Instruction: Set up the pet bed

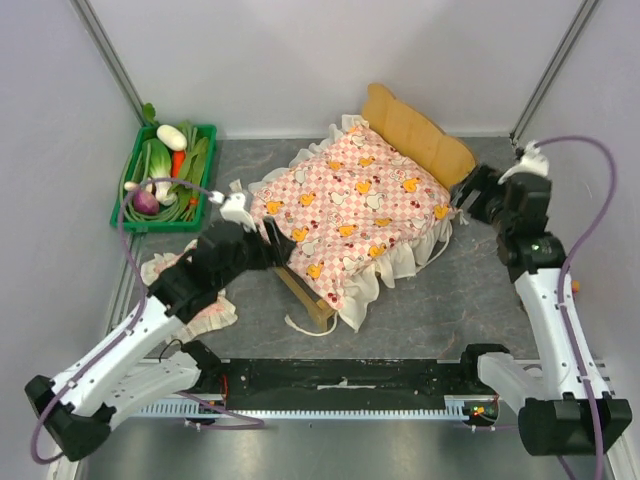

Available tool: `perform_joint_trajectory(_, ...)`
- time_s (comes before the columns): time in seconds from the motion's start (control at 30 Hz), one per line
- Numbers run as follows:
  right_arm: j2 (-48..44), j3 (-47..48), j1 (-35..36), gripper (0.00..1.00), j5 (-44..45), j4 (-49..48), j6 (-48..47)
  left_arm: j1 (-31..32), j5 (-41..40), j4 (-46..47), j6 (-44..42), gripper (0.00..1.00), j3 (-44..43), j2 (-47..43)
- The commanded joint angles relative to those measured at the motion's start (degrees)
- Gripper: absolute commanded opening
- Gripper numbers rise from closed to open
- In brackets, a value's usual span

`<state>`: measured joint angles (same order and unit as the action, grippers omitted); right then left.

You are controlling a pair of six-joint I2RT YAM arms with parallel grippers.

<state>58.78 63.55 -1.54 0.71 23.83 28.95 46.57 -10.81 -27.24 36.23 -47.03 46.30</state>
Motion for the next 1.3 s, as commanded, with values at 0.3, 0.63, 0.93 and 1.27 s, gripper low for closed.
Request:
perform_joint_trajectory(0.3,-9.8,-29.8,27.3,0.9,-2.6,-4.9,23.3,-44.4,25.3,14.8,-19.4,0.84,-18.3,25.4)
perform_joint_trajectory(0.63,-5.4,-33.5,29.7,0.91,-6.3,-14.2,26.6,-51.9,40.0,23.9,-21.3,0.83,-28.2,53.0)
perform_joint_trajectory(0.93,5.4,-28.8,29.1,0.95,-3.8,-17.3,20.9,-53.0,51.7,27.0,-13.6,0.82,-26.7,63.1)
perform_joint_trajectory(1.27,11.4,-24.2,24.1,0.84,-2.7,-17.0,16.1,-49.6,58.1,28.5,-10.2,0.77,-13.6,56.4)
